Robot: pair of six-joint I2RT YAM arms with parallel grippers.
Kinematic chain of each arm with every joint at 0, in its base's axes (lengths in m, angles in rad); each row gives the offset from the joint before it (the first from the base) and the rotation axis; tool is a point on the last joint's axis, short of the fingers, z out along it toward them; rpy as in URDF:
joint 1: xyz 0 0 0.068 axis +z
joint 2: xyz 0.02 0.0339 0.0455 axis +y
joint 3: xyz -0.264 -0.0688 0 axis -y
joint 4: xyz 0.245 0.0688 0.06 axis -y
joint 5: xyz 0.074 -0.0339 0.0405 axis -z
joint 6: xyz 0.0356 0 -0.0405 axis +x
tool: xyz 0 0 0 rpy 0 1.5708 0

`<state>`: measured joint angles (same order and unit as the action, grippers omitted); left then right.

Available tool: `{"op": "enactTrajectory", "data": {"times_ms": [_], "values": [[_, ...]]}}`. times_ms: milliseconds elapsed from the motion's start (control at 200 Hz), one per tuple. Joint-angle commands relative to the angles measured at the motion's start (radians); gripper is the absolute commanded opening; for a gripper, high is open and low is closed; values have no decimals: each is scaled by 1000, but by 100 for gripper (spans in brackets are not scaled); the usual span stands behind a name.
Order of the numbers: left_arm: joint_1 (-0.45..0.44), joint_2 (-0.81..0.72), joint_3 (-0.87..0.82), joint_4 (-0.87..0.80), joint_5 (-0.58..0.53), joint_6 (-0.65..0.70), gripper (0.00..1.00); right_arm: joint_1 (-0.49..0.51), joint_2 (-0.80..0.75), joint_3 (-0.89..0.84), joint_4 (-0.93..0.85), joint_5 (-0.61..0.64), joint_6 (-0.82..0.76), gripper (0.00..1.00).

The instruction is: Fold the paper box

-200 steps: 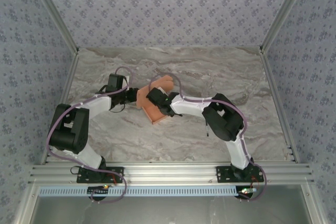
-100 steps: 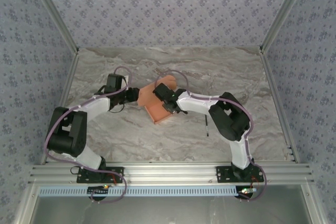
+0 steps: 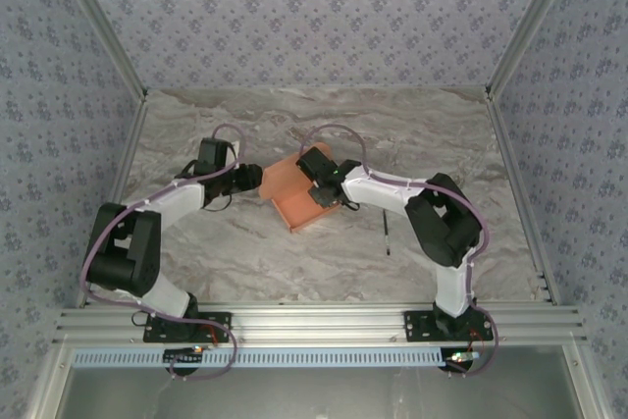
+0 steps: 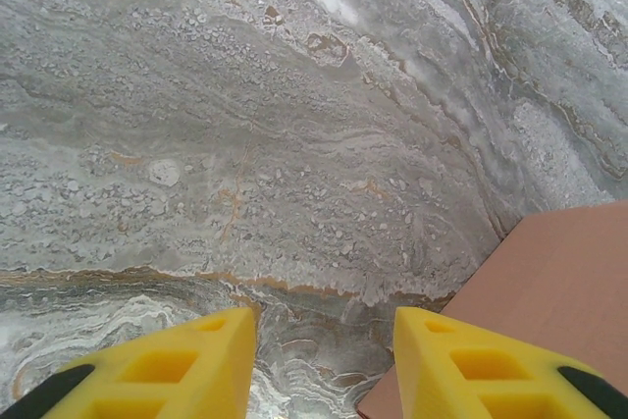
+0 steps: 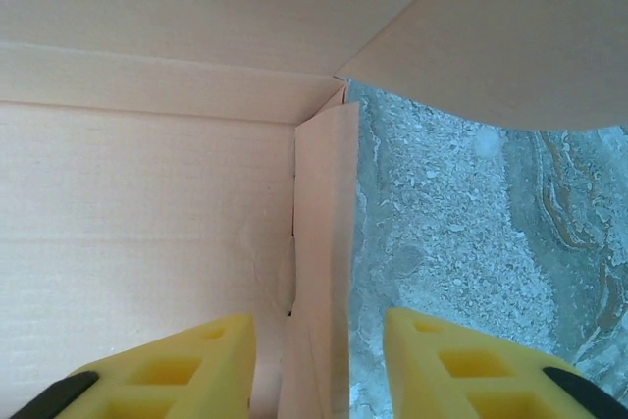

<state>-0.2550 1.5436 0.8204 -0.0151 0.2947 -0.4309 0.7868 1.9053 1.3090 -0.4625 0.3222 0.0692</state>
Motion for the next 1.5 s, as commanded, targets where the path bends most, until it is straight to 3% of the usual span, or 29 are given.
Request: {"op": "enactTrajectory", "data": {"times_ms": [0, 185, 335, 450, 650, 829, 1259, 1494], "values": [[3, -34, -18, -5, -4, 2, 42, -10, -65, -33, 4, -44, 51, 43], [3, -104, -84, 23, -68, -32, 46, -36, -184, -142, 51, -143, 105, 55], [5, -230, -212, 51, -158, -79, 49, -123, -264, -274, 162, -404, 152, 60], [4, -318, -310, 66, -175, -125, 50, -177, -230, -312, 239, -534, 185, 63], [-8, -407, -419, 56, -125, -174, 50, -193, -163, -315, 334, -638, 207, 63], [-49, -360, -445, 124, -82, -206, 48, -187, -155, -345, 386, -683, 241, 61], [-82, -82, -359, 324, -48, -244, 45, -113, -236, -489, 537, -718, 356, 61], [-88, 20, -271, 345, -43, -237, 44, -122, -284, -532, 531, -669, 368, 61]]}}
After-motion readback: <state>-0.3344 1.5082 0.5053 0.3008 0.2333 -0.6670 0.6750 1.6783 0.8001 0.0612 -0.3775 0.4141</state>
